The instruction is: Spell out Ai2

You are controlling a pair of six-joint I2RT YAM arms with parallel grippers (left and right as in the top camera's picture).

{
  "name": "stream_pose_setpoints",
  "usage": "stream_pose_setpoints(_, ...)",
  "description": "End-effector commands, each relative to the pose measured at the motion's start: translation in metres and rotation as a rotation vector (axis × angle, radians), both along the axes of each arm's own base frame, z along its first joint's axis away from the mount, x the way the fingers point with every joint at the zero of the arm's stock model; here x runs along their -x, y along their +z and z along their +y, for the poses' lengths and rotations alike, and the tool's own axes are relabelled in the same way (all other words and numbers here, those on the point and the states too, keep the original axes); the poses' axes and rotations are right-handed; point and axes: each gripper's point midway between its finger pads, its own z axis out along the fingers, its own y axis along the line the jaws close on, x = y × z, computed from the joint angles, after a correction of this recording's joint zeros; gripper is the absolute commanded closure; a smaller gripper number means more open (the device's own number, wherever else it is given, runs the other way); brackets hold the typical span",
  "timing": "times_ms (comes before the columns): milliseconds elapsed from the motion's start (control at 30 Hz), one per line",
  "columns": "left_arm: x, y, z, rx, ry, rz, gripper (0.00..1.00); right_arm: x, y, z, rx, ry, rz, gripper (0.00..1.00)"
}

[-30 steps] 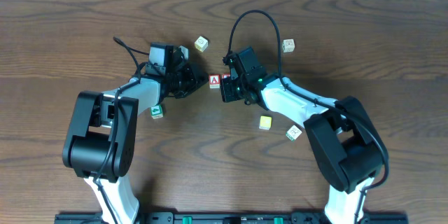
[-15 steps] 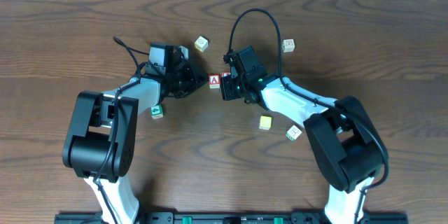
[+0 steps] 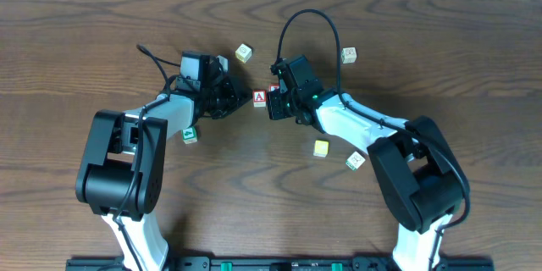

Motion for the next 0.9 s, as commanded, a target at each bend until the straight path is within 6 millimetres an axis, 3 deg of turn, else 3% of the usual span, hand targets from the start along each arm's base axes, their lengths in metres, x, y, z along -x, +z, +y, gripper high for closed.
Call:
stream_pose_setpoints(0,0.001,-0.007,0.003,-0.024,-0.004,-0.001,0.93,0.007,-0.004,0.011,-0.032,0.024,0.035,0.98)
stream_pose_setpoints(433,-0.013,-0.008,0.034,-0.034,0.075,-0.006,0.94,0.029,-0.008,0.026,-0.031,0.07,0.087,0.98)
stream_pose_setpoints(867,-0.013,-0.008,0.035,-0.034,0.076,-0.006,0.94,0.027,-0.004,0.035,-0.059,0.06,0.07,0.98)
